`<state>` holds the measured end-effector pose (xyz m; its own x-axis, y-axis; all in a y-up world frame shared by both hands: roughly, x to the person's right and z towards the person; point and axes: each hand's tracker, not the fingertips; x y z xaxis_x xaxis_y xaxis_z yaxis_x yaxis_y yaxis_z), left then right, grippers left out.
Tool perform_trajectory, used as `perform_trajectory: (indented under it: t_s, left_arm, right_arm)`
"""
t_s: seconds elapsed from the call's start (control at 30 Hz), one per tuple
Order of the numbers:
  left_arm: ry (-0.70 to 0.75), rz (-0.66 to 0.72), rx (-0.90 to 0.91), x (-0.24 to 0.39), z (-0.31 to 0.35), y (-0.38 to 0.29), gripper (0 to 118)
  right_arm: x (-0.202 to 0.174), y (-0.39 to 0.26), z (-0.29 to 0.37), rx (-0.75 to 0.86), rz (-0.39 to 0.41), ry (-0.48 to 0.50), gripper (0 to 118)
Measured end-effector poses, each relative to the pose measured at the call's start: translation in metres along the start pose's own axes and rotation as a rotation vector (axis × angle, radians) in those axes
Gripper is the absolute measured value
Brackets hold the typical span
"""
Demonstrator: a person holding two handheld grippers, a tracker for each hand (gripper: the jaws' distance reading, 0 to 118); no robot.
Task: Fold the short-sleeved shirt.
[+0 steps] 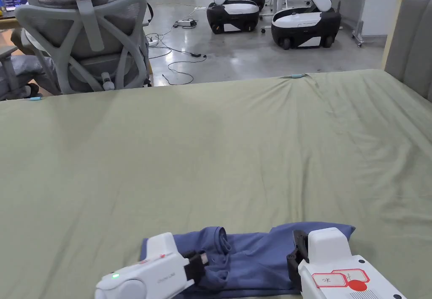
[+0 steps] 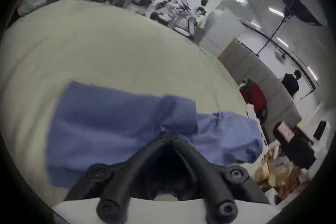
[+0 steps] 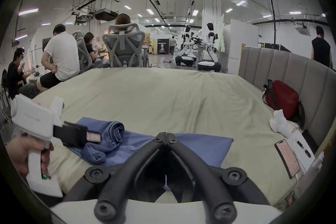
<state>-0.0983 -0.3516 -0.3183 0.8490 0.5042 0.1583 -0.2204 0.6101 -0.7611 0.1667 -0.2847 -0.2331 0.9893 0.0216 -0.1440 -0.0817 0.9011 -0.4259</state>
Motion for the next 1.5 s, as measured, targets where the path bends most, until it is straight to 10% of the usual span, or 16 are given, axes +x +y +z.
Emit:
perform_trajectory:
  t_s: [0.43,0.6,0.67,0.73,0.77,1.0,1.1,1.5]
  left_arm:
    - [0.049,-0.080,0.169,0.002,0.057,0.011,0]
    - [0.126,0.142,0.195,-0.073,0.101,0.011,1]
    - [0.105,0.209,0.189,-0.094,0.102,0.007,41]
    - [0.074,0.299,0.173,-0.108,0.093,0.001,110]
    - [0.024,0.352,0.165,-0.116,0.085,-0.002,118]
    - [-0.267,0.534,0.184,-0.116,0.028,-0.001,106]
    - [-0.256,0.622,0.123,-0.115,0.007,0.000,17]
    - [0.294,0.271,0.343,-0.162,0.127,0.039,14]
  right_arm:
    - [-0.012,0.006,0.005,-0.013,0.004,0.003,0]
    - [-0.041,0.011,-0.002,-0.005,0.022,0.045,0]
    - [-0.048,0.011,-0.002,-0.006,0.033,0.060,0]
    - [-0.050,0.011,-0.001,-0.010,0.045,0.062,0]
    - [-0.050,0.011,0.001,-0.011,0.048,0.056,0]
    - [-0.034,0.008,0.006,-0.030,0.062,0.002,0]
    - [-0.030,0.008,0.003,-0.038,0.058,-0.013,0]
    - [-0.053,0.016,-0.006,-0.038,0.072,-0.005,0]
